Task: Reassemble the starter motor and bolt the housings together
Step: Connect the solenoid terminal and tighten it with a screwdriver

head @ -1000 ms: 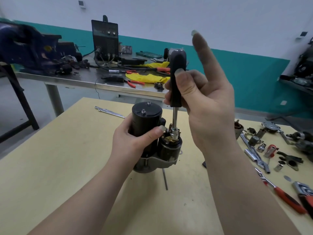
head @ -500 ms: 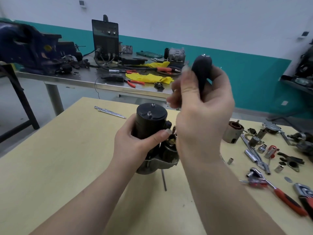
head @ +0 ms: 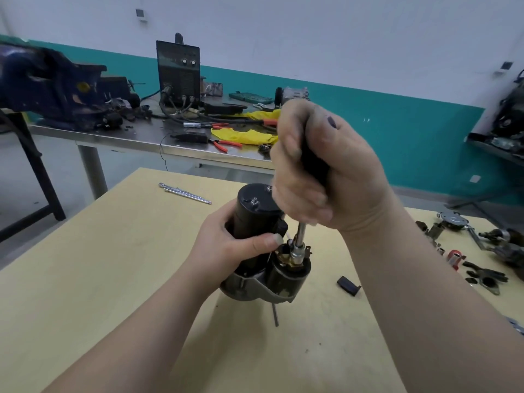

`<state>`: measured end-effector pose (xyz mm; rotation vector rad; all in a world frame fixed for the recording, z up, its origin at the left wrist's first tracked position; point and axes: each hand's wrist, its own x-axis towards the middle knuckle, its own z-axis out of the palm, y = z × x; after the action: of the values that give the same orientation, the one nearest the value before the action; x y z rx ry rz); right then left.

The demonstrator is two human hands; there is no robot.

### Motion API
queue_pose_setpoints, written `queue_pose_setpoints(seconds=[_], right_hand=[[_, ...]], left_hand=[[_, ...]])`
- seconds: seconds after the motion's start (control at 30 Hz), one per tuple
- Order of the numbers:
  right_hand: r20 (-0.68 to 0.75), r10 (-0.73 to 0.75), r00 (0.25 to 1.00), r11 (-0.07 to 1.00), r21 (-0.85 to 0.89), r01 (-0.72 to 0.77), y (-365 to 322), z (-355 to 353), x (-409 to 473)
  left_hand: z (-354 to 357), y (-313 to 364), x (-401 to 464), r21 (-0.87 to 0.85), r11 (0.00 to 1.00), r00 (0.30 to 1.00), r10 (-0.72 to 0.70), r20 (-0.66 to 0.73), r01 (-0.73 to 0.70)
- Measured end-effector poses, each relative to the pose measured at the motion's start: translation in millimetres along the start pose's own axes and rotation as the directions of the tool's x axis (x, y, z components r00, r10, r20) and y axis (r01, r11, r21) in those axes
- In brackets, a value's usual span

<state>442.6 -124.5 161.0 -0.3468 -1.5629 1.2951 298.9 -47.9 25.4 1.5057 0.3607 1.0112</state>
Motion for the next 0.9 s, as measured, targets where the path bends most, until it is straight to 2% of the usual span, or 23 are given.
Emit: queue_pose_setpoints(seconds=[0.07, 0.1, 0.13, 0.2, 0.27, 0.33, 0.37, 0.43, 0.47, 0.53, 0.6, 0.67, 0.8, 0.83, 0.9], right_hand=[[-0.169, -0.028, 0.985, 0.997, -0.077, 0.016, 0.9, 4.0, -3.1], [-0.304, -0.083, 0.949, 0.985, -0.169, 0.032, 0.8, 8.1, -4.1], [-0.441, -0.163, 0.883, 0.962, -0.268, 0.044, 1.6, 12.8, -4.4], [-0.635, -0.321, 0.703, 0.907, -0.42, 0.036, 5.0, 19.4, -3.7], [-0.724, -0.394, 0.566, 0.875, -0.485, -0.01, 8.3, 21.2, -2.7], [-0.761, -0.417, 0.497, 0.859, -0.508, -0.058, 9.4, 20.0, -1.3], [-0.768, -0.417, 0.486, 0.856, -0.512, -0.076, 9.2, 19.1, -1.0], [-0.755, -0.4, 0.52, 0.852, -0.515, -0.093, 7.7, 18.6, -1.0], [-0.729, -0.379, 0.57, 0.852, -0.516, -0.092, 6.2, 17.7, -1.5], [-0.636, -0.298, 0.712, 0.87, -0.488, -0.072, 1.8, 13.8, -4.1], [-0.487, -0.164, 0.858, 0.927, -0.373, -0.035, -4.6, 8.4, -6.5], [-0.316, -0.058, 0.947, 0.977, -0.212, -0.01, -8.6, 3.2, -7.0], [-0.153, -0.041, 0.987, 0.996, -0.085, 0.028, -8.9, 2.5, -1.4], [-0.154, -0.02, 0.988, 0.997, -0.079, 0.007, -8.0, 3.2, 1.0], [-0.246, 0.015, 0.969, 0.993, -0.113, -0.044, -6.7, 3.7, 5.6]], left_hand=[[-0.7, -1.3, -0.7, 0.005, 1.0, 1.0, 0.007, -0.025, -0.007], [-0.7, -1.9, -1.0, 0.008, 1.0, 0.998, 0.007, -0.056, -0.007], [0.1, -2.1, -1.5, 0.013, 1.0, 0.995, 0.005, -0.095, -0.004], [4.6, -3.6, -3.3, 0.04, 0.999, 0.983, 0.005, -0.184, 0.002], [12.4, -5.8, -6.8, 0.068, 0.998, 0.964, 0.028, -0.263, -0.01], [18.0, -7.2, -9.8, 0.092, 0.995, 0.948, 0.065, -0.313, -0.037], [19.9, -7.2, -10.4, 0.1, 0.994, 0.944, 0.075, -0.322, -0.045], [21.7, -5.9, -9.7, 0.094, 0.995, 0.947, 0.068, -0.313, -0.04], [21.6, -5.5, -8.4, 0.092, 0.995, 0.951, 0.06, -0.304, -0.033], [19.7, -3.5, -5.1, 0.092, 0.996, 0.958, 0.04, -0.284, -0.015], [15.8, -0.9, -2.5, 0.071, 0.997, 0.97, 0.011, -0.244, 0.006], [11.2, 1.2, -1.1, 0.047, 0.999, 0.977, -0.009, -0.212, 0.019], [8.1, 2.9, 0.1, 0.029, 0.999, 0.978, -0.017, -0.207, 0.024], [7.9, 2.9, 0.2, 0.025, 0.999, 0.979, -0.014, -0.204, 0.02], [7.1, 2.3, -0.5, 0.024, 1.0, 0.977, -0.009, -0.211, 0.015]])
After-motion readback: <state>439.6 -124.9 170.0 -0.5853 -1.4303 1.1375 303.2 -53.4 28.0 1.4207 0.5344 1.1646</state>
